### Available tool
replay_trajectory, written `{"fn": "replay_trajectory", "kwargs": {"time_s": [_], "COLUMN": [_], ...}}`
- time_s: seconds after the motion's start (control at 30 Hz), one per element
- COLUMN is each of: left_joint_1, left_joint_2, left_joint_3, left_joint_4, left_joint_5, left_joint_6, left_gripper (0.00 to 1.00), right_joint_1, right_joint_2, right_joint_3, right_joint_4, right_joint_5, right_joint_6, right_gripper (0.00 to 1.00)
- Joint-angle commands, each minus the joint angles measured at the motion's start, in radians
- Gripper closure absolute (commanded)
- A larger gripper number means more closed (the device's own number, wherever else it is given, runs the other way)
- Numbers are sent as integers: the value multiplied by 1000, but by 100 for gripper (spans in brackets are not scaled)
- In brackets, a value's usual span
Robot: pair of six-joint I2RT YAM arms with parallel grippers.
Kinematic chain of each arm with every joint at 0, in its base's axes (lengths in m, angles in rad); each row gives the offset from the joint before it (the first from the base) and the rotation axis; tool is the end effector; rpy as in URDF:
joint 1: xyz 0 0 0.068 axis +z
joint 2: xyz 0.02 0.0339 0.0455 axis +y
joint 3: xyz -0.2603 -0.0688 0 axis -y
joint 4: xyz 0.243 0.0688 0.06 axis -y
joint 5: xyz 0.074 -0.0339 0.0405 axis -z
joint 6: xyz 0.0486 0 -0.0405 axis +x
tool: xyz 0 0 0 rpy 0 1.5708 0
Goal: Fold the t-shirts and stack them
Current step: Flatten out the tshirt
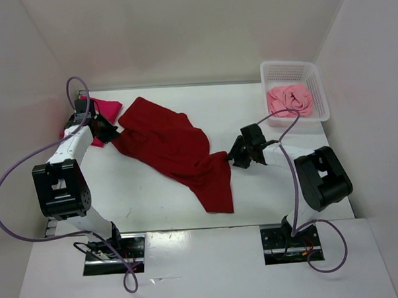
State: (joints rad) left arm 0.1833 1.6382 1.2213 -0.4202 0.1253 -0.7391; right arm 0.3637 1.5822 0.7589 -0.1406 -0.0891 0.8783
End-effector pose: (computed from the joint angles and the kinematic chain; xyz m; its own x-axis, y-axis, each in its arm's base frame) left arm 0.3608 0.0607 0.2389 -0.4733 -0.7675 -0.4324 -0.5648 0.6411 -0.5197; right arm 0.2807 0.1115 0.1358 -0.7994 0.5160 -0.3079 0.3344 0.8077 0.4856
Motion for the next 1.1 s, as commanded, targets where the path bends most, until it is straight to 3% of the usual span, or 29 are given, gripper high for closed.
{"fn": "replay_trajectory", "kwargs": {"time_s": [0.0,0.2,0.37,0.4,0.53,0.73,0.77,0.87,1.07], "left_joint_1": [2,2,-7,-7,-7,-7,-7,-7,-7], "left_joint_2": [-37,-37,-26,-17,9,113,124,149,158], "left_joint_3": [-6,3,21,21,50,165,185,256,299], "left_joint_4": [31,50,61,61,87,100,100,90,69], "left_joint_5": [13,23,23,23,4,-23,-35,-46,-55], "left_joint_6": [-2,-20,-29,-29,-29,-39,-39,-39,-29], "left_gripper": [100,100,100,100,100,100,100,100,100], "right_joint_1": [-2,-2,-38,-39,-48,-36,-23,58,242], "right_joint_2": [53,29,12,-2,-167,-497,-519,-530,-470], "right_joint_3": [26,37,46,46,56,224,261,393,523], "right_joint_4": [65,105,131,113,9,-483,-607,-718,-755], "right_joint_5": [-41,-106,-215,-224,-222,-193,-202,-202,-178], "right_joint_6": [-58,-70,-96,-96,-117,-141,-121,-67,-10], "right_gripper": [48,65,90,100,100,100,100,100,100]}}
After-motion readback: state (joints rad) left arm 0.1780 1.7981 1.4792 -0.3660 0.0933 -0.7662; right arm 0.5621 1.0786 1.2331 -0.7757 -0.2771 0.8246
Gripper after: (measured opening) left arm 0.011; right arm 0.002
